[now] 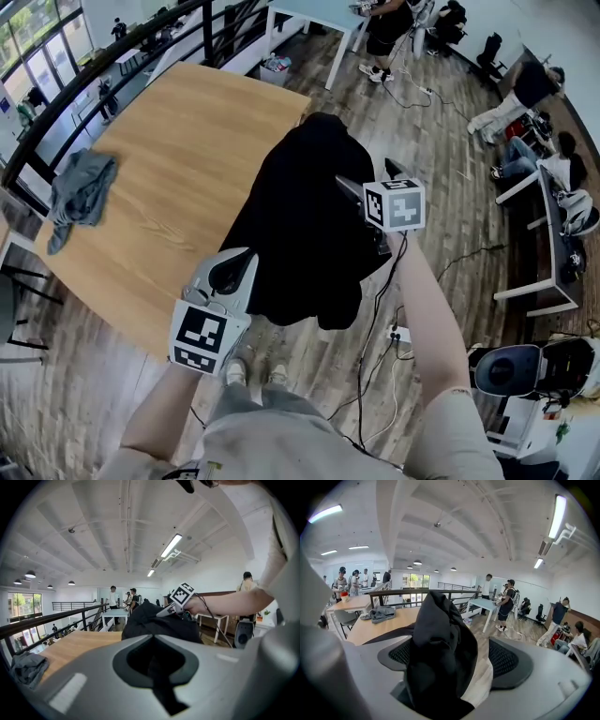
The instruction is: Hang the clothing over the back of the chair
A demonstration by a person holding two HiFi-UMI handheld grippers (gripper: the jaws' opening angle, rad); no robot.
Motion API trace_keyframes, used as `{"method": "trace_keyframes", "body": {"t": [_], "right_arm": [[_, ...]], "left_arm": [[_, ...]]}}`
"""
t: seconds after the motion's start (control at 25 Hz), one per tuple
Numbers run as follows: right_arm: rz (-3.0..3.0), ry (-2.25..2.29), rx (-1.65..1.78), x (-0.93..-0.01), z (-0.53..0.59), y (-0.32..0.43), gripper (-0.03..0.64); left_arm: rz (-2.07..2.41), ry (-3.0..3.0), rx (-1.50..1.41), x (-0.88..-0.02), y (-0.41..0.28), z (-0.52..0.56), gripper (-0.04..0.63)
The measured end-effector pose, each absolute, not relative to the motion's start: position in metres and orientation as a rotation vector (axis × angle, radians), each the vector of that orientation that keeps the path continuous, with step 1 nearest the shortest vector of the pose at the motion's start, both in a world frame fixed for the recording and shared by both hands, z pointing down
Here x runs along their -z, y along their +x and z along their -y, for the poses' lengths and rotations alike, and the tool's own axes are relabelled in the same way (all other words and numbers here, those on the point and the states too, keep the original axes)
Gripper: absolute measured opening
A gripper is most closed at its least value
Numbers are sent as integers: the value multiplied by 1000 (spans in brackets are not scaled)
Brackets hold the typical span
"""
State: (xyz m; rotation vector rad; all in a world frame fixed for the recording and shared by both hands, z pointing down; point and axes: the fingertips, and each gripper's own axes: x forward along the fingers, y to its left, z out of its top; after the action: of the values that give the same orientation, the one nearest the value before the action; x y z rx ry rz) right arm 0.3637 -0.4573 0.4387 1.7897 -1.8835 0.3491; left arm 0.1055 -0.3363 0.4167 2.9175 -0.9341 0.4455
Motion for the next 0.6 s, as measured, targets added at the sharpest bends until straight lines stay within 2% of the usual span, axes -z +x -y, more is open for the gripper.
{"method": "trace_keyframes", "body": {"t": [0.44,0.6], "right_arm": [[1942,1698,-273,-404,402,317,494],[2023,1756,-210,-366,376,301,440]], "left_arm": [[958,2935,-372,-381,92,308,0],[968,2963,-357,-366,87,294,0]]}}
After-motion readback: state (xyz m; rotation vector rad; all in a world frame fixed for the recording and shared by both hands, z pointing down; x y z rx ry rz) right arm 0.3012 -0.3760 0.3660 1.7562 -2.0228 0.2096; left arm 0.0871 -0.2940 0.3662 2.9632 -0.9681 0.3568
